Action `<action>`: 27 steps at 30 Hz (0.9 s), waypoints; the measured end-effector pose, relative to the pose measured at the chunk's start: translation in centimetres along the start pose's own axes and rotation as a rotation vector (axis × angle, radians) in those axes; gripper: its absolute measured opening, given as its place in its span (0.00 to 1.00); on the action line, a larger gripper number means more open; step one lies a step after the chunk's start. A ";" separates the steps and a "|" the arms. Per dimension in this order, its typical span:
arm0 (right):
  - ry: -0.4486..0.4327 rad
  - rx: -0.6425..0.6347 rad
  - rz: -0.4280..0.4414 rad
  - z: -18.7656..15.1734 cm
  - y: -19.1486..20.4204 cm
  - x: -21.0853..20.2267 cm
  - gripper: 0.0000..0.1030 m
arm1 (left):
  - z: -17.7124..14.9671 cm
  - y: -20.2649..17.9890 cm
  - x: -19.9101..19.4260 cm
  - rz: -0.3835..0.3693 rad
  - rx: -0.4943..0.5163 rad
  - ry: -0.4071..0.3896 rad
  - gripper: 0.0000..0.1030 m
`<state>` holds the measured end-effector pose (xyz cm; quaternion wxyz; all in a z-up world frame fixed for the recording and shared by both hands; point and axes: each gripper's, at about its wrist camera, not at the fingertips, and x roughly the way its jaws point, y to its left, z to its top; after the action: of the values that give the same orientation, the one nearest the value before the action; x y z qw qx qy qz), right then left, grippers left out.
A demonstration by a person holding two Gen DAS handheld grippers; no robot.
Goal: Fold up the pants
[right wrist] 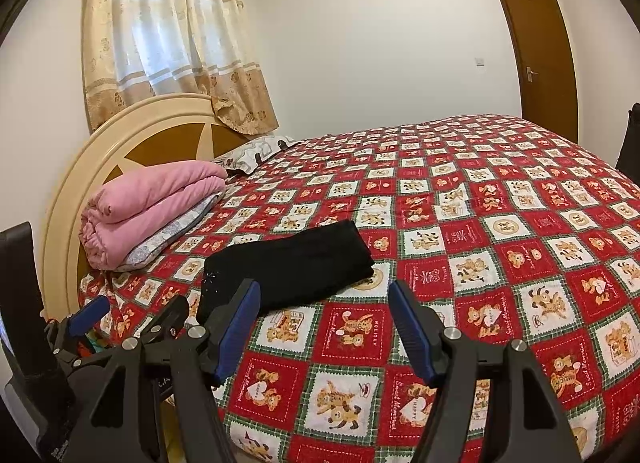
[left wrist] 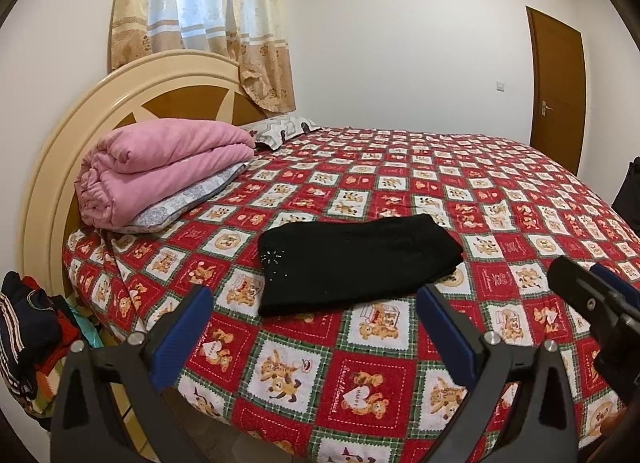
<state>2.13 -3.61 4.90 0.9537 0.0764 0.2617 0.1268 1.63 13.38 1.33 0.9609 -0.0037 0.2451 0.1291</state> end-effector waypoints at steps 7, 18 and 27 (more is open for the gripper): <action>0.005 0.005 -0.004 -0.1 0.1 0.1 0.66 | -0.1 0.1 0.3 0.006 0.003 0.005 1.00; 0.007 0.008 -0.006 -0.3 0.2 0.2 0.66 | -0.1 0.2 0.3 0.031 0.012 -0.005 1.00; 0.013 0.012 -0.010 -0.3 0.1 0.4 0.66 | 0.3 0.6 0.4 0.035 -0.011 0.001 1.00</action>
<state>2.27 -3.42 4.50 0.9522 0.0800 0.2689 0.1209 1.97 14.08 1.47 0.9582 -0.0045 0.2451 0.1475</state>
